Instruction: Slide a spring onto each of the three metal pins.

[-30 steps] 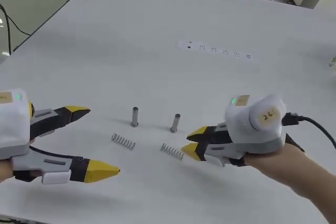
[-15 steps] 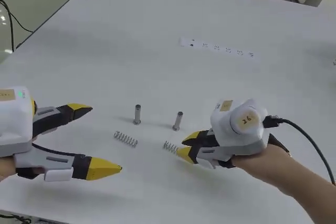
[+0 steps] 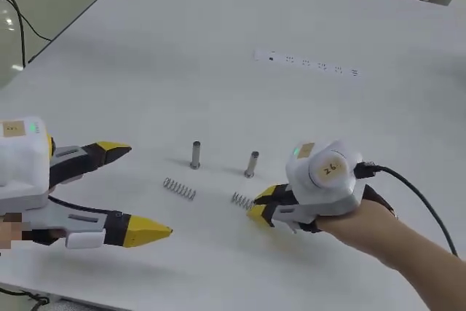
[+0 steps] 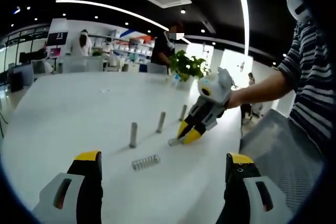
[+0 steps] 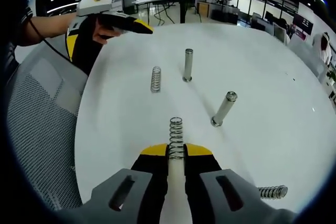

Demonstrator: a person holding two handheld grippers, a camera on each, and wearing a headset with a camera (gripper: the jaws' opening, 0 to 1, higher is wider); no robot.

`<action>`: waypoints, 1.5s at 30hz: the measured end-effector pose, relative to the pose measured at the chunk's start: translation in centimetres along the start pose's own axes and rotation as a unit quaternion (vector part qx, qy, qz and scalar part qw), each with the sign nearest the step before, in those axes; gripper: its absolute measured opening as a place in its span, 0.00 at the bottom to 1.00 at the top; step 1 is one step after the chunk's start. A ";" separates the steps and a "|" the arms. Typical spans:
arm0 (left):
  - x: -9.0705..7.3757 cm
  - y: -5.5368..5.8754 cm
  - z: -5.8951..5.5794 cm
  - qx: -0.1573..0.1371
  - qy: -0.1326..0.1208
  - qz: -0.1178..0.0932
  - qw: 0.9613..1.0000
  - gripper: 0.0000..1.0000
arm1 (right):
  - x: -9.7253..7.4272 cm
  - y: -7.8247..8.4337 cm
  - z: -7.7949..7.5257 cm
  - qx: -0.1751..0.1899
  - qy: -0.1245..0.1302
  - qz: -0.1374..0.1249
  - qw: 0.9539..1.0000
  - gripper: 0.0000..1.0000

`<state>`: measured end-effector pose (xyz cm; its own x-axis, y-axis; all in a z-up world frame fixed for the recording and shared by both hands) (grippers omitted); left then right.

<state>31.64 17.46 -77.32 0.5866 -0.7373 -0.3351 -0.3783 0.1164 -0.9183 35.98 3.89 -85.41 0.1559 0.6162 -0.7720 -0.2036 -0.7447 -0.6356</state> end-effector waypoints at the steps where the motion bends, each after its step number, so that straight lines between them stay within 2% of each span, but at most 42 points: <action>1: 0.0 0.0 -0.1 0.000 0.001 0.001 1.000 0.95 | 0.0 0.0 0.0 -0.001 0.000 -0.002 1.000 0.08; 9: 0.4 0.0 -0.6 0.001 0.009 0.002 1.000 0.95 | -0.5 -0.2 0.2 -0.014 -0.004 -0.005 1.000 0.08; 19: 1.6 -0.5 -1.9 0.013 0.035 0.003 0.999 0.91 | -3.1 -0.9 0.3 -0.027 -0.003 -0.015 1.000 0.08; 30: 3.5 -0.9 -3.7 0.028 0.075 0.012 0.997 0.85 | -6.2 -2.4 1.3 -0.087 -0.005 -0.016 0.996 0.08; 40: 5.7 -1.3 -5.3 0.043 0.109 0.019 0.993 0.72 | -6.8 -3.1 2.6 -0.118 -0.019 -0.020 0.993 0.08; 45: 6.7 -1.6 -6.3 0.053 0.134 0.025 0.989 0.59 | -7.2 -3.1 3.1 -0.138 -0.024 -0.027 0.990 0.08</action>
<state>31.63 8.13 -76.71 0.3535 -0.8769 -0.3257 -0.3162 0.2157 -0.9238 32.48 2.59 -77.85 0.1118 0.6631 -0.7401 0.0775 -0.7484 -0.6588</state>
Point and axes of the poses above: the centre of the closed fingertips' face, and the gripper's own axes: x roughly forward along the fingers, z roughly to its left, y roughly out of its underside, the point moved 1 cm from there along -x, roughly backward along the fingers, and after that the axes turned 1 degree about z, right-handed, at the moved point
